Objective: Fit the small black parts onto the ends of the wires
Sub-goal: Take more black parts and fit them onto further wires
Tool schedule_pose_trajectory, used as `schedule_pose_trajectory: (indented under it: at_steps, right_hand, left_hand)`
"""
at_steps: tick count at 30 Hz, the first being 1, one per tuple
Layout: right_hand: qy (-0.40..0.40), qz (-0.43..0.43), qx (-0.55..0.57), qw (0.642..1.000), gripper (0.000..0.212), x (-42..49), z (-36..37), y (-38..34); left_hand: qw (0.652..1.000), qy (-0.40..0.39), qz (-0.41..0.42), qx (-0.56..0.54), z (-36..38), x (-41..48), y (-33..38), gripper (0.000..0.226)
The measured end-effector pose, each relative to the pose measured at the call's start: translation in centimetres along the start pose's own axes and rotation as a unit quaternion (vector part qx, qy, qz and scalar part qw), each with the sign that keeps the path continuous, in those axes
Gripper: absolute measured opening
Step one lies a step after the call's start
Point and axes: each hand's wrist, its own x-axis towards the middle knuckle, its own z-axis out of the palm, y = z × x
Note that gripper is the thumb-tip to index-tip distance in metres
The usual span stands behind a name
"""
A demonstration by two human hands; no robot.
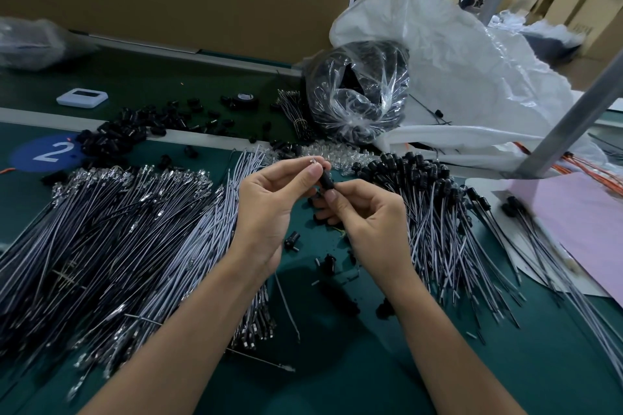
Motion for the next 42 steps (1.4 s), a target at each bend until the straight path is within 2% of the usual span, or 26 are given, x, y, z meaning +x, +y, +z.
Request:
schedule_pose_trajectory:
  at_steps: [10, 16, 24, 32, 37, 40, 42]
  right_hand:
    - [-0.006, 0.0, 0.009, 1.0, 0.007, -0.16, 0.04, -0.19]
    - [0.001, 0.001, 0.008, 1.0, 0.007, -0.06, -0.04, -0.11]
    - [0.004, 0.023, 0.021, 1.0, 0.008, 0.06, -0.16, 0.06]
    - [-0.012, 0.02, 0.0, 1.0, 0.011, -0.03, -0.12, -0.04]
    - [0.0, 0.007, 0.002, 1.0, 0.007, -0.08, -0.14, 0.25]
    - [0.026, -0.019, -0.001, 0.999, 0.008, 0.06, -0.23, 0.52]
    - [0.041, -0.035, 0.002, 0.999, 0.017, 0.15, -0.3, 0.61]
  left_hand:
    - [0.997, 0.02, -0.051, -0.06, 0.14, -0.08, 0.03, 0.011]
    - [0.996, -0.004, -0.055, -0.063, -0.13, 0.0, 0.22, 0.012]
    - [1.0, -0.025, -0.005, 0.011, -0.31, 0.08, 0.48, 0.007]
    - [0.997, -0.009, 0.049, 0.06, -0.21, -0.17, 0.28, 0.021]
    - [0.996, -0.044, 0.038, 0.063, -0.13, -0.24, 0.26, 0.011]
    - [0.994, -0.092, -0.02, 0.058, 0.14, -0.49, -0.21, 0.031]
    - [0.991, -0.1, -0.026, 0.084, 0.52, -0.59, -0.51, 0.035]
